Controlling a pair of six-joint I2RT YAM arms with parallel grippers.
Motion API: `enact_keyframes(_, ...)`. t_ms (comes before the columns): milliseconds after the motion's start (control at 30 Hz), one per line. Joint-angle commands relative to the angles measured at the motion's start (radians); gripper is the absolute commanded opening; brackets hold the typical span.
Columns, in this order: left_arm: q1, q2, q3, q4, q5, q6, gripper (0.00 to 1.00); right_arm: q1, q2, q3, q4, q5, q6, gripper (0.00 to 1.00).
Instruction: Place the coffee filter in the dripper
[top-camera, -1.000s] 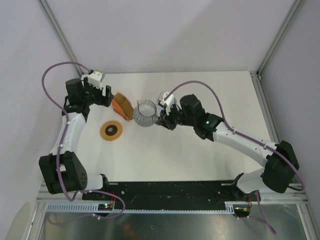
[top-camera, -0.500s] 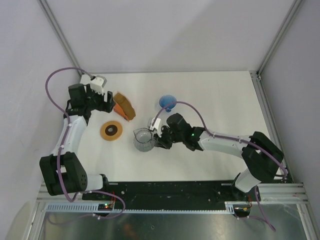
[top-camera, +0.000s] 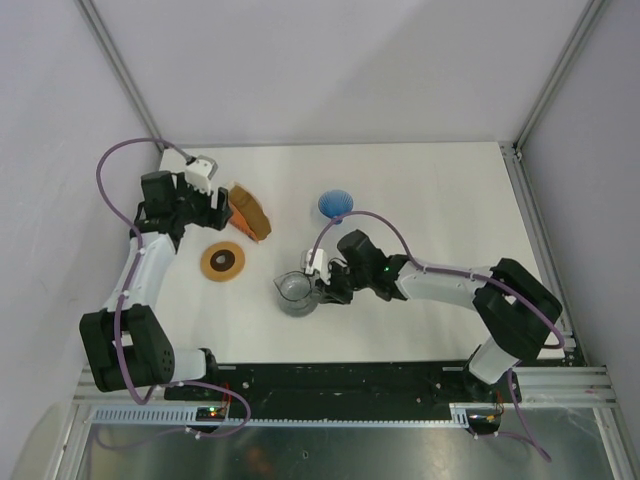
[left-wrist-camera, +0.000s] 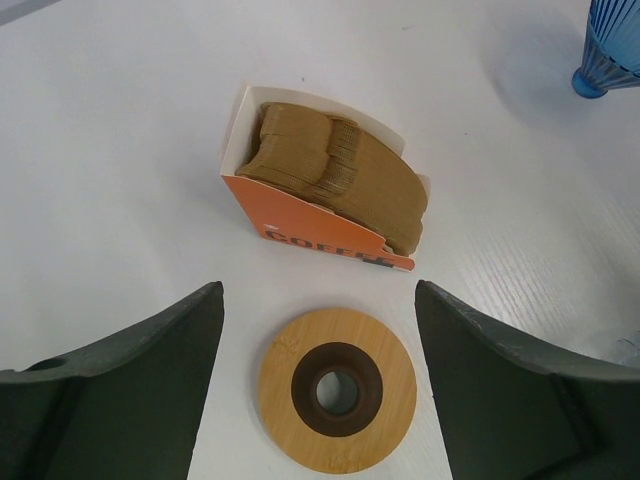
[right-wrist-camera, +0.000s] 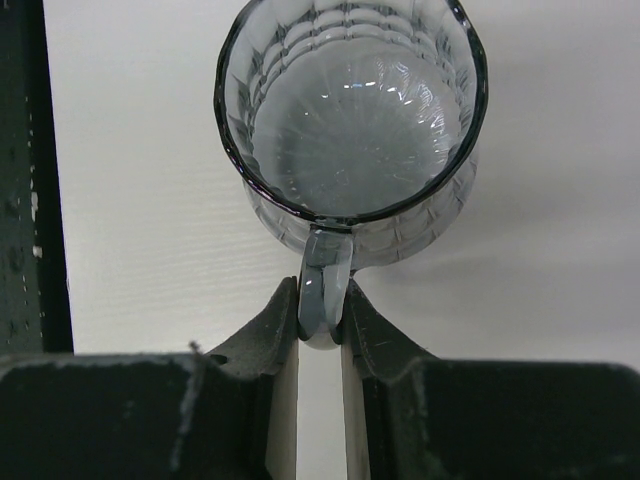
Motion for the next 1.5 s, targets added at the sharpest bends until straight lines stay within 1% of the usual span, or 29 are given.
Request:
enact_keyframes(0, -0.018, -0.031, -0.013, -0.015, -0.01, 0.027, 0.82, -0.047, -0.003, 0.009, -0.049, -0.114, -0.118, 0.0)
enact_keyframes(100, -0.023, -0.032, -0.021, -0.03, -0.011, 0.038, 0.81, -0.075, -0.004, 0.009, -0.103, -0.131, -0.18, 0.03)
enact_keyframes(233, -0.024, -0.038, -0.055, -0.085, -0.025, 0.106, 0.8, -0.079, 0.001, 0.01, -0.126, -0.069, -0.239, 0.11)
enact_keyframes(300, -0.024, -0.04, -0.075, -0.117, -0.043, 0.143, 0.78, -0.078, 0.006, 0.01, -0.122, -0.058, -0.246, 0.16)
enact_keyframes(367, -0.024, -0.048, -0.093, -0.154, -0.062, 0.177, 0.75, -0.076, 0.009, 0.01, -0.119, -0.045, -0.245, 0.23)
enact_keyframes(467, -0.024, -0.053, -0.123, -0.182, -0.076, 0.218, 0.66, -0.071, 0.006, 0.011, -0.11, -0.023, -0.237, 0.36)
enact_keyframes(533, -0.031, -0.042, -0.145, -0.184, -0.085, 0.234, 0.63, -0.065, 0.005, 0.016, -0.109, -0.018, -0.233, 0.42)
enact_keyframes(667, -0.057, 0.004, -0.154, -0.183, -0.134, 0.213, 0.59, -0.05, -0.005, 0.023, -0.115, 0.006, -0.227, 0.47)
enact_keyframes(833, -0.045, 0.053, -0.134, -0.156, -0.19, 0.155, 0.59, -0.049, -0.043, 0.025, -0.111, 0.018, -0.214, 0.56)
enact_keyframes(867, -0.041, 0.059, -0.133, -0.147, -0.206, 0.153, 0.6, -0.05, -0.054, 0.025, -0.111, 0.021, -0.211, 0.6)
enact_keyframes(933, -0.036, 0.075, -0.136, -0.131, -0.238, 0.152, 0.66, -0.049, -0.079, 0.024, -0.112, 0.031, -0.196, 0.75)
enact_keyframes(967, -0.034, 0.087, -0.138, -0.124, -0.252, 0.15, 0.67, -0.048, -0.095, 0.025, -0.116, 0.036, -0.191, 0.81)
enact_keyframes(1033, -0.031, 0.11, -0.141, -0.106, -0.281, 0.146, 0.69, -0.05, -0.124, 0.024, -0.123, 0.05, -0.182, 0.93)
enact_keyframes(1067, -0.029, 0.12, -0.141, -0.094, -0.296, 0.142, 0.69, -0.05, -0.138, 0.024, -0.127, 0.056, -0.177, 0.96)
enact_keyframes(1100, -0.026, 0.131, -0.141, -0.083, -0.309, 0.138, 0.66, -0.051, -0.156, 0.024, -0.132, 0.058, -0.173, 0.98)
enact_keyframes(1200, -0.018, 0.155, -0.138, -0.045, -0.337, 0.115, 0.53, -0.053, -0.216, 0.024, -0.148, 0.052, -0.162, 0.99)
enact_keyframes(1267, -0.016, 0.172, -0.134, -0.032, -0.329, 0.104, 0.49, -0.055, -0.247, 0.024, -0.158, 0.047, -0.155, 0.99)
enact_keyframes(1367, -0.016, 0.191, -0.127, -0.026, -0.315, 0.088, 0.43, -0.057, -0.283, 0.025, -0.168, 0.043, -0.149, 0.99)
enact_keyframes(1467, -0.015, 0.214, -0.126, -0.016, -0.311, 0.089, 0.43, -0.059, -0.305, 0.025, -0.174, 0.047, -0.148, 0.99)
